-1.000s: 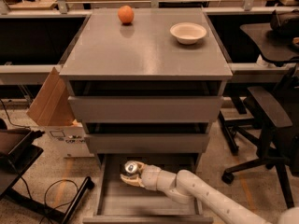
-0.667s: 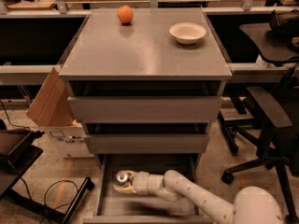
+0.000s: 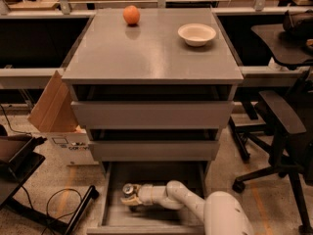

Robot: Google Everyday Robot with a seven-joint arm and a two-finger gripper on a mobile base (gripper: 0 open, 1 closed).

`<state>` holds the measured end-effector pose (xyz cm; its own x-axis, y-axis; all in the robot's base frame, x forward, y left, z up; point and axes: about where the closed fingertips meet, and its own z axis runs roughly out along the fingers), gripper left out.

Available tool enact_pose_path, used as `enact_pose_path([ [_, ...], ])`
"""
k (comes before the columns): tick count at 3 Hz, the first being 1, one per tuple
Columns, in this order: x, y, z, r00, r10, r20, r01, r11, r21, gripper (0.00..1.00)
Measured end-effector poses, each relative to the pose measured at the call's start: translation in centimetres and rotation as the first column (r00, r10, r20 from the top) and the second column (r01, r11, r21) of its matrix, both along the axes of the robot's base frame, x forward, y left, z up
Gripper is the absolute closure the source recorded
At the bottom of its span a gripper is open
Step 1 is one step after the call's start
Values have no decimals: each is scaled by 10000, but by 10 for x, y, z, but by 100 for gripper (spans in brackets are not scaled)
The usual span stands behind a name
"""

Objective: Place redbull can into bottom drawer

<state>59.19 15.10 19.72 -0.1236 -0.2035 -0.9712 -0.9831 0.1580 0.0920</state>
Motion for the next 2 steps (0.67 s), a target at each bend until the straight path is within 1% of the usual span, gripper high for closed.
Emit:
enact_pose_path([
  [1,31,-16,-29,9985,-539,-14,539,9981,-291,100],
  [2,45,-24,-27,9970,-758,181,764,9964,-364,82],
])
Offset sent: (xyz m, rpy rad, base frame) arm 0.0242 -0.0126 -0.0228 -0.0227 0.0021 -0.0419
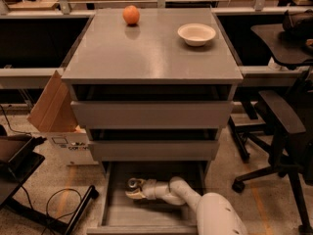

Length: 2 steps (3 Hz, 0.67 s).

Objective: Place redbull can into bottom drawer

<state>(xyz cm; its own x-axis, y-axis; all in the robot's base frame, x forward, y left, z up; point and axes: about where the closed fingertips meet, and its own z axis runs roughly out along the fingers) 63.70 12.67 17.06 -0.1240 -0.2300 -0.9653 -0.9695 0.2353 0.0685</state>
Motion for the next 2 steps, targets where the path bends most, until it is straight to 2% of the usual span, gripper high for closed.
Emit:
enact_pose_path([
  [2,-2,5,0,10000,69,-25,-69,10000,28,36],
])
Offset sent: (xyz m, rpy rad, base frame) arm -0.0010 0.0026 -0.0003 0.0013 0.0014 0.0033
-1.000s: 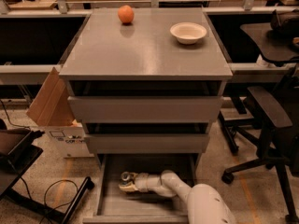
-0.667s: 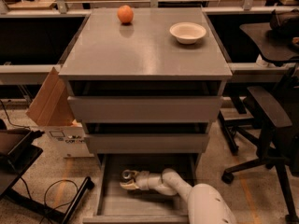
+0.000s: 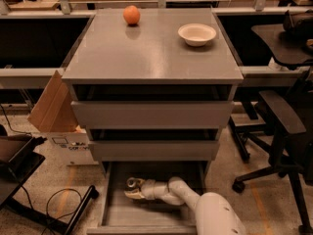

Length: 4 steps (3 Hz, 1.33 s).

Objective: Place redbull can into bottom drawer

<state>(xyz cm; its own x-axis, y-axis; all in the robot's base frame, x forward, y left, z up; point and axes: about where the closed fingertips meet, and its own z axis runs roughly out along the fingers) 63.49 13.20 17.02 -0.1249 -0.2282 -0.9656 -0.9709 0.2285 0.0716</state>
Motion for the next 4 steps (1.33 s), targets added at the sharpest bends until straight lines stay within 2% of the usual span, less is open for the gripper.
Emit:
enact_pose_path([
  [1,-2,4,0,10000,48,-17,-48,10000,20,4],
  [2,-2,5,0,10000,61,-22,-61,10000,27,0],
  [3,-3,3,1,10000,71,12,-71,10000,47,0],
  [4,-22,-13,21,9989,179,441,-192,9994,297,0],
])
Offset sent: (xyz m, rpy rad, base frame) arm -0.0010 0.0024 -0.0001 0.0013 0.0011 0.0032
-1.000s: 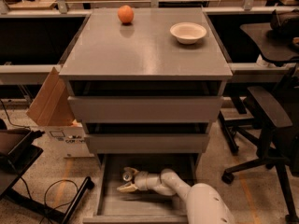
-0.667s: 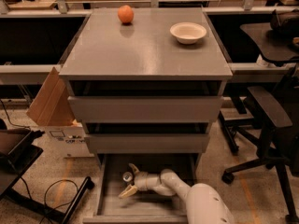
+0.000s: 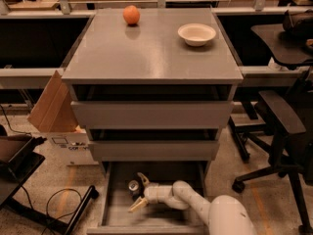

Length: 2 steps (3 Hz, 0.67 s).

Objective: Place redbull can into bottom drawer

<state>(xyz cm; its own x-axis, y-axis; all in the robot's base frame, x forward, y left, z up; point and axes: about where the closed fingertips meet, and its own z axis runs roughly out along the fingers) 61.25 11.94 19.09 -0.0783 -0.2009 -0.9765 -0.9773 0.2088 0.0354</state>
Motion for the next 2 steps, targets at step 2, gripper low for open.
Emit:
enact_pose_path([
  [2,-77,-114,41,9980,-156,606,225,9930,-1157,0],
])
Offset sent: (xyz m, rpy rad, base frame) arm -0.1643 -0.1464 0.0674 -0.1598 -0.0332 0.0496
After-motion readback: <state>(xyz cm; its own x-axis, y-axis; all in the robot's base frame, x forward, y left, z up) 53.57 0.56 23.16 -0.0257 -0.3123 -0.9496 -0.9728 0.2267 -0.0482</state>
